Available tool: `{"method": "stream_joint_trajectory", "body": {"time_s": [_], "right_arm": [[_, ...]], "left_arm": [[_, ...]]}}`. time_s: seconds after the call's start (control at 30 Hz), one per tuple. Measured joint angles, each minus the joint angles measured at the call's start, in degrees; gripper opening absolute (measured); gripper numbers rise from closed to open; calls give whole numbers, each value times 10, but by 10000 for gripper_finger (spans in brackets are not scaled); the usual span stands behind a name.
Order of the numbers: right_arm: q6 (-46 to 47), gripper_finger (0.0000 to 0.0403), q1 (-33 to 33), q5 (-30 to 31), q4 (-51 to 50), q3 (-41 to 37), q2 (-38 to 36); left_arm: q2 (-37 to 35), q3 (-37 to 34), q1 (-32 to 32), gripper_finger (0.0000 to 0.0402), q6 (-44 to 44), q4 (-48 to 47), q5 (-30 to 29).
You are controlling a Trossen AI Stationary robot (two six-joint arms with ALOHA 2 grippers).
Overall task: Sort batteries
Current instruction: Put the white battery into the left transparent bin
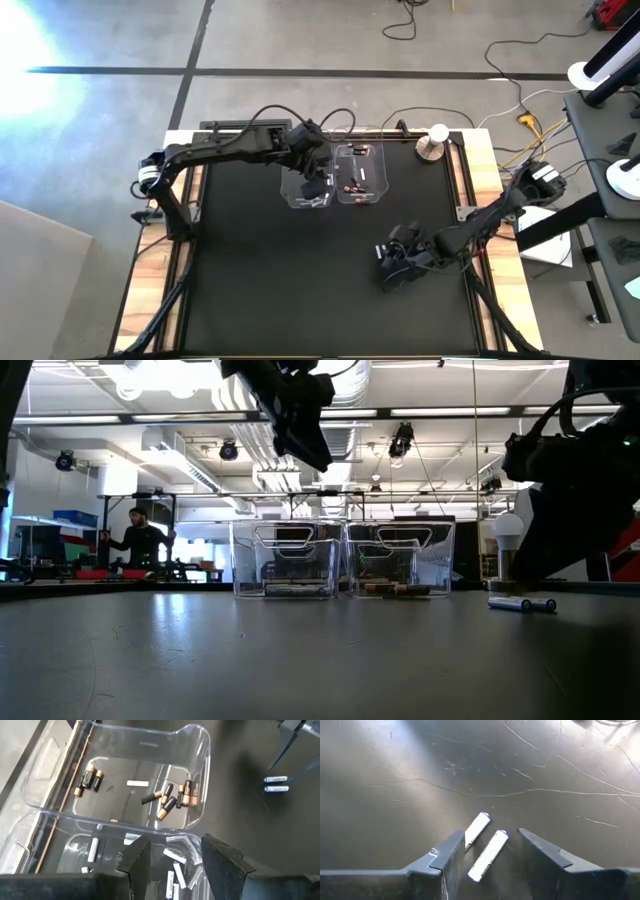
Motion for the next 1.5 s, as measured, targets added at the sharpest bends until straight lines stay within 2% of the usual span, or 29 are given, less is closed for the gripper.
{"method": "stream_joint_trajectory", "body": {"time_s": [0.67,0.83,1.03,1.2,1.33,1.5], "right_arm": [[13,134,0,9,9,0,90],[13,108,0,6,4,0,109],[14,59,0,3,-1,-1,109],[21,22,-1,-10,-19,0,81],[19,20,-3,-30,-37,-3,23],[-14,20,-23,-13,-26,0,-80]], "left_arm": [[-1,-3,-10,153,-15,-7,-1],[-1,-3,-11,153,-16,-7,-2],[-1,-3,-11,153,-19,-7,-2],[-1,-3,-12,153,-20,-7,-2],[-1,-3,-15,153,-20,-10,-2],[-3,-3,-24,153,-24,-10,1]]}}
